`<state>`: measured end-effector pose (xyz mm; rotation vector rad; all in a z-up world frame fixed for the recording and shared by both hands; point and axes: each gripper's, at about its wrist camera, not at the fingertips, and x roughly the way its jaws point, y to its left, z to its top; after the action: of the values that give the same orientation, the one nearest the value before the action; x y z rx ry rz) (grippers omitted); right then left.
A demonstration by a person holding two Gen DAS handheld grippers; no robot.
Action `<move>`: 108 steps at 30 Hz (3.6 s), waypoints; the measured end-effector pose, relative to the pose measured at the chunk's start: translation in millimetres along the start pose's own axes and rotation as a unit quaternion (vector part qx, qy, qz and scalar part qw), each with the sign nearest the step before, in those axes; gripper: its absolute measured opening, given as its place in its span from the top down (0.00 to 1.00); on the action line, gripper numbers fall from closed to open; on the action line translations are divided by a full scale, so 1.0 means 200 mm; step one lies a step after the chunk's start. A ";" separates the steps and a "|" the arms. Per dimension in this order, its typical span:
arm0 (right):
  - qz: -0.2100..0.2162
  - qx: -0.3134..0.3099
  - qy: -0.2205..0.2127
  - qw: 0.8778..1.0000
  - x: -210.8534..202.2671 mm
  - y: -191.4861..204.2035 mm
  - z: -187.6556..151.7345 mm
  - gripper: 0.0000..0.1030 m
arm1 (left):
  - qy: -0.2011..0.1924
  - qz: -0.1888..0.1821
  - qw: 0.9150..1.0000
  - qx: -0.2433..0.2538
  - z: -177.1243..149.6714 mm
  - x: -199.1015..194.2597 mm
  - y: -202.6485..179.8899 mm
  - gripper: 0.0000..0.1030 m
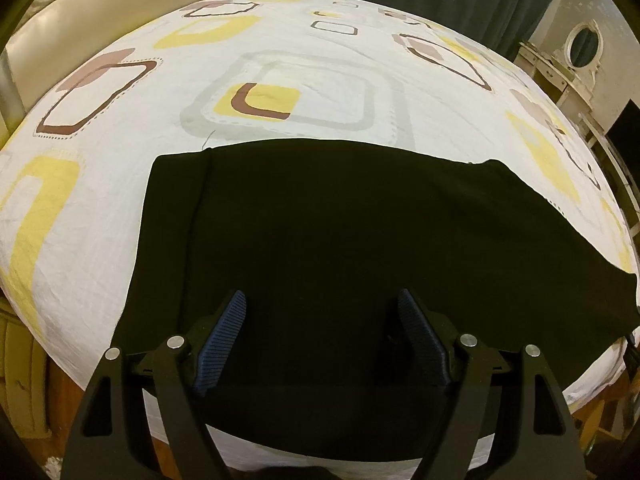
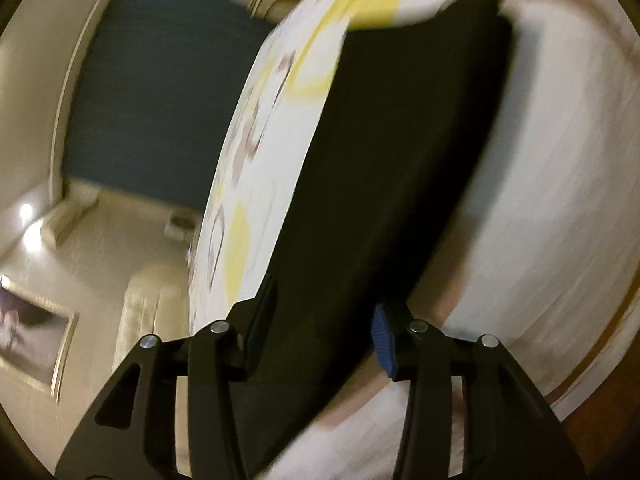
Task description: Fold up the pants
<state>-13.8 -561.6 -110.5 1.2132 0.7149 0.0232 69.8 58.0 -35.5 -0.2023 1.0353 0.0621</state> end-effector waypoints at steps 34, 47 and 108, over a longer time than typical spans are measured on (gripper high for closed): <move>-0.009 -0.207 0.101 0.973 -0.27 0.33 0.12 0.42 | -0.024 -0.016 0.999 0.022 -0.01 -0.02 -0.03 0.21; -0.145 -0.142 0.087 0.975 -0.29 -0.17 0.95 0.39 | -0.054 -0.018 0.998 0.016 0.02 -0.06 0.04 0.21; -0.157 -0.453 0.194 0.856 0.70 1.16 -0.85 0.82 | -0.034 -0.030 0.999 0.011 -0.03 -0.15 -0.03 0.21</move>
<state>89.2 -276.4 -7.6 0.1655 1.0809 0.3082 50.3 52.7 -12.1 -0.2096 0.9605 0.0022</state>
